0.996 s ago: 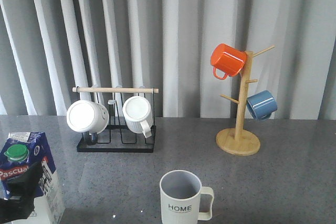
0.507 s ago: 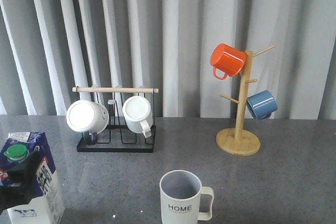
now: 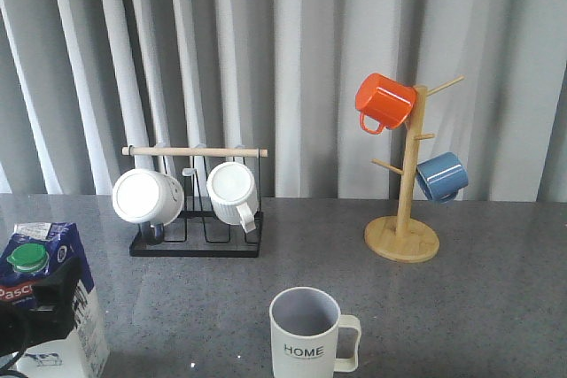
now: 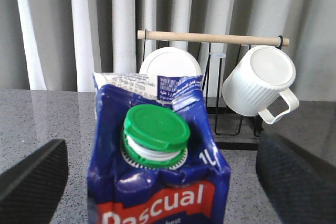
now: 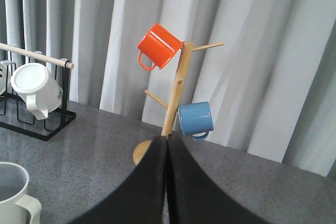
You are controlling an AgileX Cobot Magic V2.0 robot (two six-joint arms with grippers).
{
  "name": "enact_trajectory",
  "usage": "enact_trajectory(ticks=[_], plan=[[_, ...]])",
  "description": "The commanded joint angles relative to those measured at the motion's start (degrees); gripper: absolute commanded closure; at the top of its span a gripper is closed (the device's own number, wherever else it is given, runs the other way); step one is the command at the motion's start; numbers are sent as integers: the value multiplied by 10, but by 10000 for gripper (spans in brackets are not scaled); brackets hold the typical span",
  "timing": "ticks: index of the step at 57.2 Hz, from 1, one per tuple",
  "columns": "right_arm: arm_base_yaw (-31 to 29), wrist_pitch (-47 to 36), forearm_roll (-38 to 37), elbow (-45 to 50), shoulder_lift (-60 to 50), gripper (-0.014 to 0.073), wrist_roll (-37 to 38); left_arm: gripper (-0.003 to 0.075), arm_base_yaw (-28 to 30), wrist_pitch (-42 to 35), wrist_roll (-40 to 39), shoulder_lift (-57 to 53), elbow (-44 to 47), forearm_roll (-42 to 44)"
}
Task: Place milk next to cup
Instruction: 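Close the left gripper on the milk carton's top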
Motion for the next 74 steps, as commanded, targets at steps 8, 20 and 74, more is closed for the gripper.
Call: enact_trajectory(ticks=[8, 20, 74], plan=[[-2, -28, 3, -16, 3, 599, 2, 8, -3, -67, -1, 9, -17, -6], [-2, -28, 3, -16, 3, 599, 2, 19, -3, -90, 0, 27, -17, -7], [-2, -28, 3, -16, 3, 599, 2, 629, -3, -126, 0, 41, -26, -13]])
